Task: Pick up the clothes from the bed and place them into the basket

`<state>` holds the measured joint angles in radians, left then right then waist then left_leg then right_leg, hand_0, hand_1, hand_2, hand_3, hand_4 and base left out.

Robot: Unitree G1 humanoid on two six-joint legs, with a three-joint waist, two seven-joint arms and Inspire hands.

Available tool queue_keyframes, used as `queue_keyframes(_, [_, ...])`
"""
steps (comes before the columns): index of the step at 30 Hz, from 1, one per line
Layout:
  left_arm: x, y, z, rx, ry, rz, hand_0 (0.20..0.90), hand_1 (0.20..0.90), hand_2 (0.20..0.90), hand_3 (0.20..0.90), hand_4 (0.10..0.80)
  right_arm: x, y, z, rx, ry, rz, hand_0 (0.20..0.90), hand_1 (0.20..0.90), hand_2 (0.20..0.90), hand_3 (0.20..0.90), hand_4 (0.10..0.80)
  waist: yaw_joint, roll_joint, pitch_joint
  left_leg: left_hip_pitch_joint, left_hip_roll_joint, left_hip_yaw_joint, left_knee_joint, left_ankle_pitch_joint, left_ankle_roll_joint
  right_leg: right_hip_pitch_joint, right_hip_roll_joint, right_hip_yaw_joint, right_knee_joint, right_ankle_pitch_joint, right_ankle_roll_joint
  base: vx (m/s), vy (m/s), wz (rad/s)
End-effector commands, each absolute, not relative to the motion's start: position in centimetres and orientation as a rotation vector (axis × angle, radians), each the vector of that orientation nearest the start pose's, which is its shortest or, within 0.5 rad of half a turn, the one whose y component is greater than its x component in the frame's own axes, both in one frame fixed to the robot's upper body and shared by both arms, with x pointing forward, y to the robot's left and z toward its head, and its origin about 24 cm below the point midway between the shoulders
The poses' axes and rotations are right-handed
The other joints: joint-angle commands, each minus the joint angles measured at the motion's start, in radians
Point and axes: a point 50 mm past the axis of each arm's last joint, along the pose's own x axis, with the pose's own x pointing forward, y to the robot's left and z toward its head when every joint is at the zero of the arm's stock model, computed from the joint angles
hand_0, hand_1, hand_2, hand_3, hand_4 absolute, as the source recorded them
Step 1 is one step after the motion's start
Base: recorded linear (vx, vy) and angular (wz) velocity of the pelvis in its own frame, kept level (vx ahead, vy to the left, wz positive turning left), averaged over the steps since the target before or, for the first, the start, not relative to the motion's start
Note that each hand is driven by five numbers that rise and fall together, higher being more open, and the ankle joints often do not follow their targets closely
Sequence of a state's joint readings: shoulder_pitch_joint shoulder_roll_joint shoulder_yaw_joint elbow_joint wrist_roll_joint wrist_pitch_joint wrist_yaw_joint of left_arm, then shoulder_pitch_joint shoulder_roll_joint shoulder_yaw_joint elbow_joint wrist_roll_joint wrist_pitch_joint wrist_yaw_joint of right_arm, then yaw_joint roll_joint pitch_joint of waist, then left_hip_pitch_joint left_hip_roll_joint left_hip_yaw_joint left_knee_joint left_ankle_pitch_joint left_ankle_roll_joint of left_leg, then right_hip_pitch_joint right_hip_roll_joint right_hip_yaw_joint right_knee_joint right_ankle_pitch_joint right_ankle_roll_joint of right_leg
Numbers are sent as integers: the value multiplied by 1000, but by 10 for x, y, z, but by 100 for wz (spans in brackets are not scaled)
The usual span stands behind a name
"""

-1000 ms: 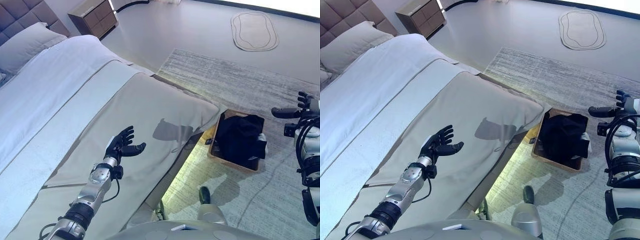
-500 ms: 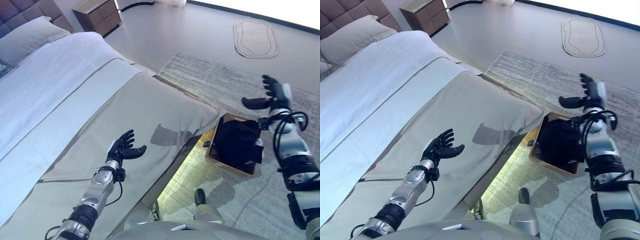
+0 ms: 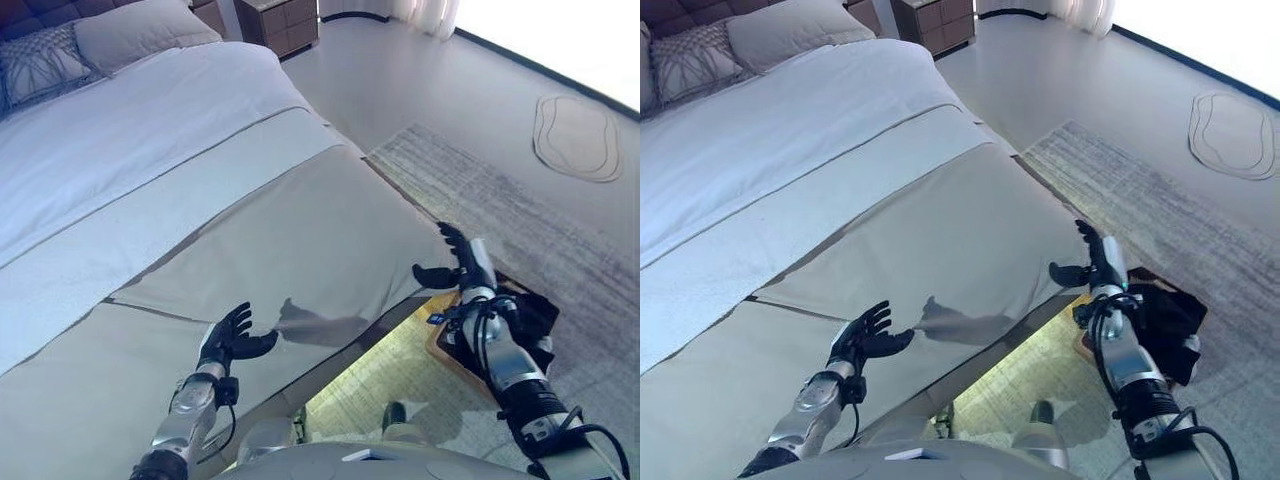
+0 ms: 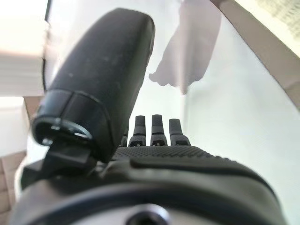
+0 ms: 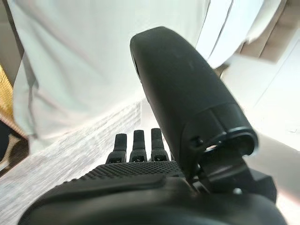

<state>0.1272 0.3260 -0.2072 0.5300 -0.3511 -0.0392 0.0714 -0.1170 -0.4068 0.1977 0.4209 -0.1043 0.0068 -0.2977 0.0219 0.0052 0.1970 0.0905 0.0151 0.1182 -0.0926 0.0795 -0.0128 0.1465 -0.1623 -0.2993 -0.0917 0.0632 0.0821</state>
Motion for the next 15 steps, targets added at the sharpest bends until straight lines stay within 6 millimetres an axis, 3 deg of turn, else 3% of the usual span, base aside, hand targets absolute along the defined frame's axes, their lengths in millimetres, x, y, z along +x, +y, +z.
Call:
queue_keyframes(1, [198,224,-70,63,514,84,900,900,900,900,800,277,-216,25,-668,20,-113,900,900,900,900,800,18,17,-81,35,8,84,5,-104,2,-33,19,-12,79,-57,27,10,19,11])
queue_keyframes(8, [205,213,-70,33,526,54,900,900,900,900,800,269,-194,6,-668,69,-8,900,900,900,900,800,32,6,-80,28,14,62,5,-99,5,-34,17,-27,118,-82,26,-9,14,9])
queue_keyframes(15, [199,216,-73,54,539,13,900,900,900,900,800,264,-188,2,-659,74,14,900,900,900,900,800,46,0,-64,33,17,51,12,-99,4,-24,10,-34,131,-89,30,-21,-6,8])
